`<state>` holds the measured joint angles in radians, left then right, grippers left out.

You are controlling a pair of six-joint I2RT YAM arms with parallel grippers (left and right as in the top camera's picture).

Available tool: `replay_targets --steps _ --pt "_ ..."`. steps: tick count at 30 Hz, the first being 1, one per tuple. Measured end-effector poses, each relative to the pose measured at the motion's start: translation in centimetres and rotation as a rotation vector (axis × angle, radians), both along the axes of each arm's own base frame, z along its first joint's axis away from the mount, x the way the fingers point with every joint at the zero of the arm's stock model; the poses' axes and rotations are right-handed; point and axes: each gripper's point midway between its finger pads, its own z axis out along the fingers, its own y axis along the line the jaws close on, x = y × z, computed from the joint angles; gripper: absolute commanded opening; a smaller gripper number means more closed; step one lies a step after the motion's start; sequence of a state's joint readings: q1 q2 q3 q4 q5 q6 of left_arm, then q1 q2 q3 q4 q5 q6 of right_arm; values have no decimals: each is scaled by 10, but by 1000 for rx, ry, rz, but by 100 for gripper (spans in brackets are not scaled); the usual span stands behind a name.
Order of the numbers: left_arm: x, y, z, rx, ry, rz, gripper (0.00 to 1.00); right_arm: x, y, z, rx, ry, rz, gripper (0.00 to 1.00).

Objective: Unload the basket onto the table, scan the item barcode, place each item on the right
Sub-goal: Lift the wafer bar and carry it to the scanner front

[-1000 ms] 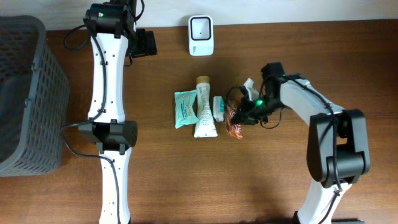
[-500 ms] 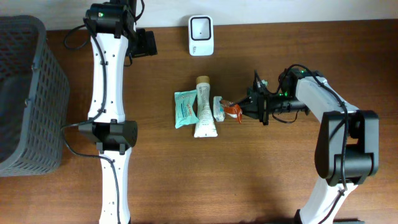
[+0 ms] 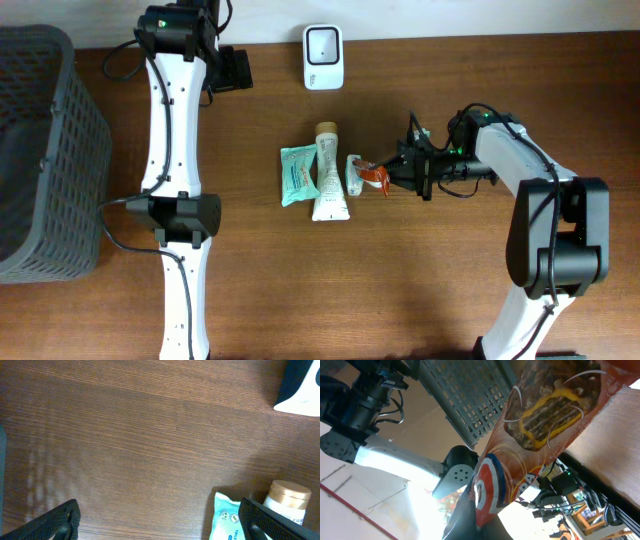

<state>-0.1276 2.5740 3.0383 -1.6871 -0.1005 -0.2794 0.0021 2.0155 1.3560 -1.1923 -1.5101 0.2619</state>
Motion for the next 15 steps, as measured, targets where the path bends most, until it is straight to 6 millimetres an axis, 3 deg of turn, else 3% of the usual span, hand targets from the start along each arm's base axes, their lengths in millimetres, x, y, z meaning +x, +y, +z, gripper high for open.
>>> replay_targets --steps 15 --pt "0 0 0 0 0 0 99 1 0 -1 -1 -15 0 4"
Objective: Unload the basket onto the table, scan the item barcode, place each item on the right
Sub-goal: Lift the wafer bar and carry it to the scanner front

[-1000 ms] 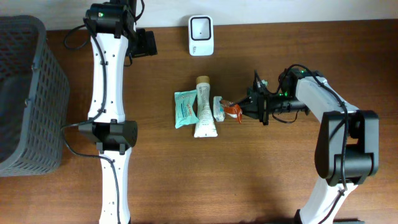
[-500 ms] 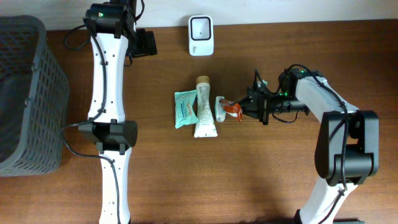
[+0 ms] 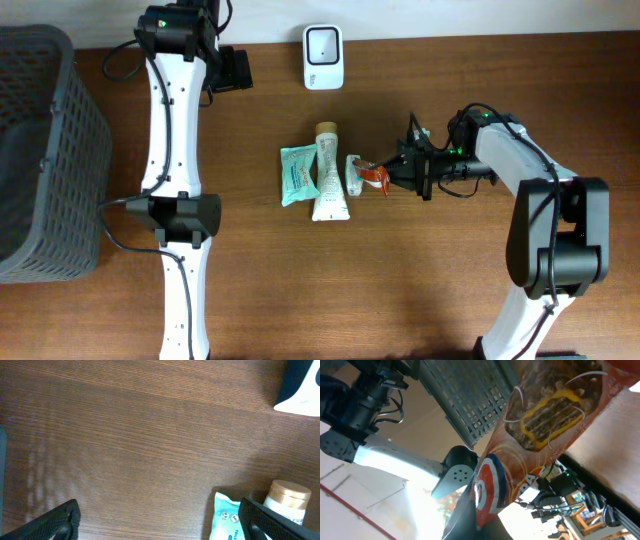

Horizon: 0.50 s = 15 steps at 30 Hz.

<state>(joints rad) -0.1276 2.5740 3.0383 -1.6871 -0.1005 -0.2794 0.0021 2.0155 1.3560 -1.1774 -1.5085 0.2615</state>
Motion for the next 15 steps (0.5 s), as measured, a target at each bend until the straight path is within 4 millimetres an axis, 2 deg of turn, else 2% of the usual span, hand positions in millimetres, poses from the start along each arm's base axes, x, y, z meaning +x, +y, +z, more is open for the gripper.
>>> replay_targets --steps 3,8,12,15 --pt "0 0 0 0 0 0 99 2 0 -6 -30 -37 8 4" --pt "0 0 0 0 0 0 99 13 0 -34 -184 -181 41 4" --pt "0 0 0 0 0 0 99 25 12 -61 -356 -273 78 4" --pt "0 0 0 0 0 0 99 29 20 -68 -469 -282 105 4"
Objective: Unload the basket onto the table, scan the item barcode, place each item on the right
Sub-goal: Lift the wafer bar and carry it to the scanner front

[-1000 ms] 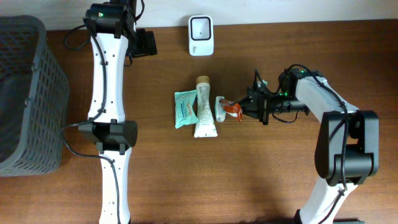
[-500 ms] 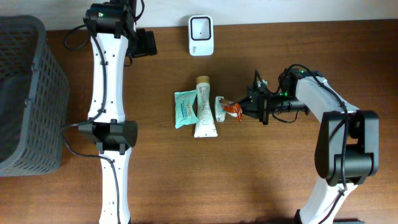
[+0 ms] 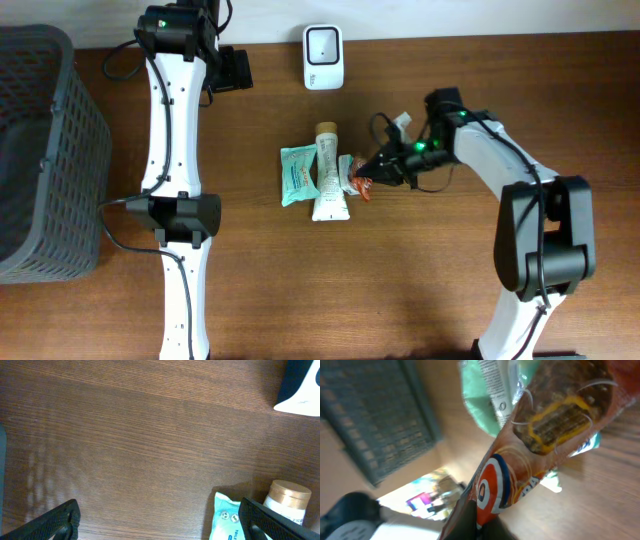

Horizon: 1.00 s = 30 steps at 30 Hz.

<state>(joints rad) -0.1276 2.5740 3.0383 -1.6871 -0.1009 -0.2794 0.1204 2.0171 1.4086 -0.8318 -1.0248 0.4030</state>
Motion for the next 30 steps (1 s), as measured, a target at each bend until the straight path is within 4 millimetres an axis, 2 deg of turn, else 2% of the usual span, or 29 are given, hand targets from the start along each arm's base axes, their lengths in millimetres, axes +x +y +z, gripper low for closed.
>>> replay_targets --steps 6,9,11,12,14,17,20,22,23,25,26,28,30 --pt "0 0 0 0 0 0 99 34 2 17 -280 -153 5 4" --pt "0 0 0 0 0 0 99 75 -4 40 -447 -350 -47 4" --pt "0 0 0 0 0 0 99 90 -6 49 -490 -426 -77 4" --pt "0 0 0 0 0 0 99 119 -8 64 -555 -563 -140 4" --pt "0 0 0 0 0 0 99 150 -11 82 -611 -709 -228 4" --pt "0 0 0 0 0 0 99 182 -11 114 -621 -879 -344 4" --pt "0 0 0 0 0 0 99 204 -3 146 -555 -1006 -440 4" --pt "0 0 0 0 0 0 99 212 4 159 -515 -1064 -473 4" --pt "0 0 0 0 0 0 99 216 8 163 -497 -1088 -485 10" --pt "0 0 0 0 0 0 99 216 16 160 -490 -1088 -476 39" --pt "0 0 0 0 0 0 99 215 17 155 -498 -1071 -477 47" --pt "0 0 0 0 0 0 99 212 13 142 -539 -1028 -474 56" --pt "0 0 0 0 0 0 99 208 4 126 -603 -977 -458 79"
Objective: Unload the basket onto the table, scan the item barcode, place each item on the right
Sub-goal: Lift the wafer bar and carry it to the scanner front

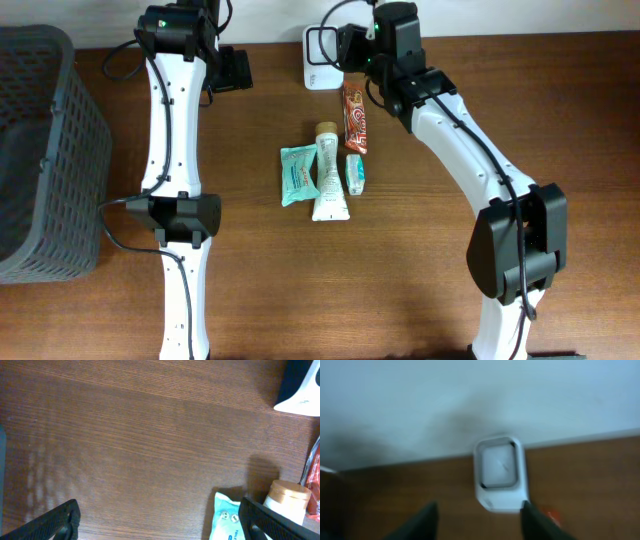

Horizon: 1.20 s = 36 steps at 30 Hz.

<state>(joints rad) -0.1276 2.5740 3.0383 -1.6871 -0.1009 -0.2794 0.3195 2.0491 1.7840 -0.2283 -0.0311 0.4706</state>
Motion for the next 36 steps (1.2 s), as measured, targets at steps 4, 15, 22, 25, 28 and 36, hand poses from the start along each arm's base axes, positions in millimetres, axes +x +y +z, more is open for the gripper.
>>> replay_targets --steps 4,15,22,25,28,36 --pt "0 0 0 0 0 0 99 -16 -32 -38 -73 170 -62 99" --pt "0 0 0 0 0 0 99 -63 -65 -89 -172 456 -102 99" --pt "0 0 0 0 0 0 99 -63 -65 -89 -172 456 -102 99" --pt "0 0 0 0 0 0 99 -63 -65 -89 -172 456 -102 99" --pt "0 0 0 0 0 0 99 -63 -65 -89 -172 456 -102 99" --pt "0 0 0 0 0 0 99 -63 -65 -89 -171 456 -102 99"
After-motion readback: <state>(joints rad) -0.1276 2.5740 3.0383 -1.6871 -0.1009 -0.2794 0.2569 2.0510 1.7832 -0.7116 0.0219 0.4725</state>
